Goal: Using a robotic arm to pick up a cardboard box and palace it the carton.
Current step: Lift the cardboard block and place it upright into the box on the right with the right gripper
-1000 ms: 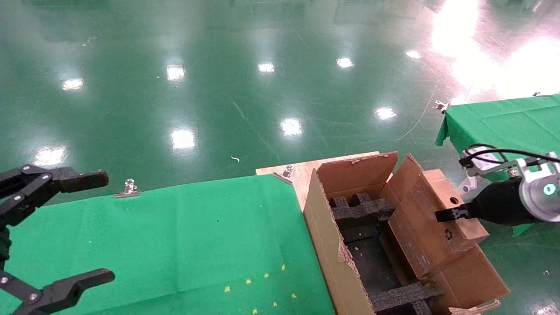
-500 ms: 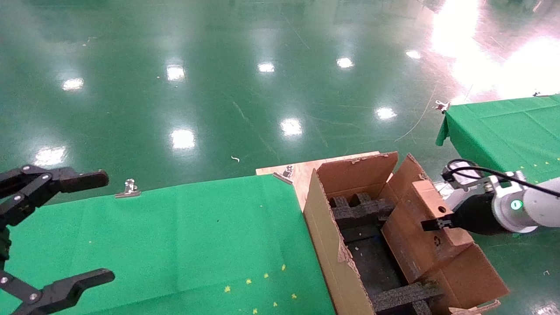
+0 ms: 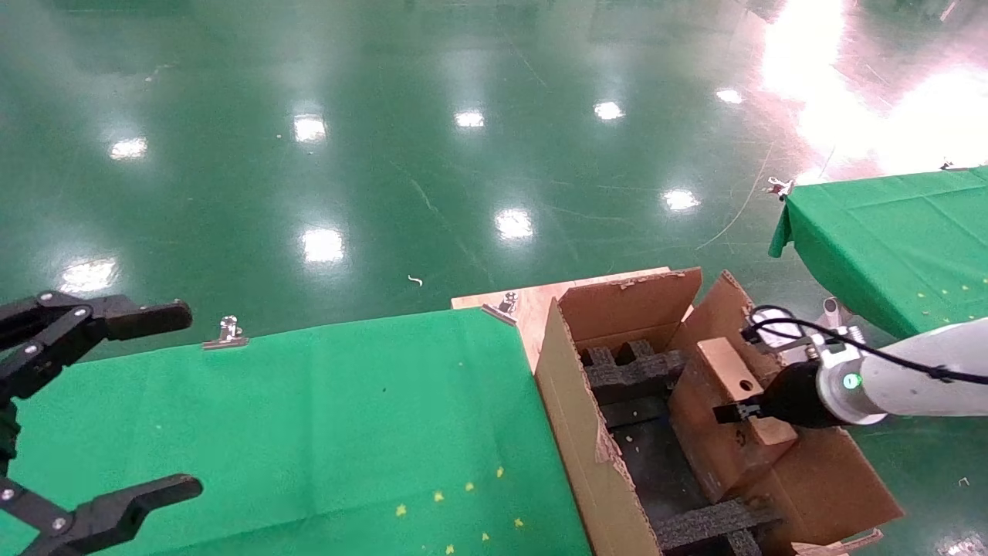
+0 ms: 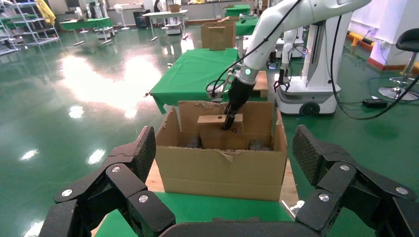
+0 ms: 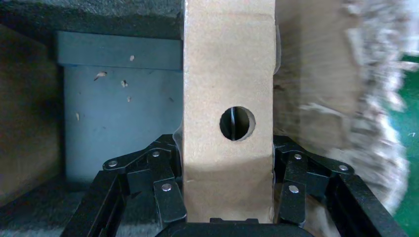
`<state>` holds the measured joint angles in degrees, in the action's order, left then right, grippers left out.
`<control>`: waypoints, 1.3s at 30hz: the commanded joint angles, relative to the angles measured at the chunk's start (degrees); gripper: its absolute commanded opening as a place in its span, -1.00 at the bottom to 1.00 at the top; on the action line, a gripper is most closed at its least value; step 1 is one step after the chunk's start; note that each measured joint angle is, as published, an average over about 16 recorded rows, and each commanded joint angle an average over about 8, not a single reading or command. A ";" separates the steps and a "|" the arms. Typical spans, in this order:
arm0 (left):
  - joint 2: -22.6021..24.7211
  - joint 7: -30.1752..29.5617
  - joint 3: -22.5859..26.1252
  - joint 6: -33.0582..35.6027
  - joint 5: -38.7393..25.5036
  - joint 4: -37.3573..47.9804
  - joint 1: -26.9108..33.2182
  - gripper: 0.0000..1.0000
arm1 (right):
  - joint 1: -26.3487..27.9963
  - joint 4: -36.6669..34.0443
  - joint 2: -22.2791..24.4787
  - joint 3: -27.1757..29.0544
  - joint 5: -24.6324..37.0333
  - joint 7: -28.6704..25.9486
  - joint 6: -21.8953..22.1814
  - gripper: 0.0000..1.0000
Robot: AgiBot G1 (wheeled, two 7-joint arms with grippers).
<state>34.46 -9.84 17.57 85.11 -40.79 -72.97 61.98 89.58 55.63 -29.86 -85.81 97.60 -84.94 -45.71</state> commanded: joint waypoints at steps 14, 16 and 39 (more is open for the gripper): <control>-0.01 0.02 0.03 -0.01 0.02 0.00 0.01 1.00 | -3.82 -12.44 -7.21 0.42 -5.51 8.33 0.90 -0.87; -0.01 0.02 0.03 -0.02 0.02 0.00 0.01 1.00 | -4.06 -13.57 -7.73 0.57 -6.19 9.17 0.69 -0.43; -0.02 0.03 0.05 -0.03 0.03 0.03 0.01 1.00 | -3.90 -14.59 -8.02 0.88 -7.00 9.79 0.00 1.00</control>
<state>34.44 -9.81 17.62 85.08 -40.76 -72.94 61.99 85.84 41.14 -37.81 -84.90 90.63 -75.13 -45.75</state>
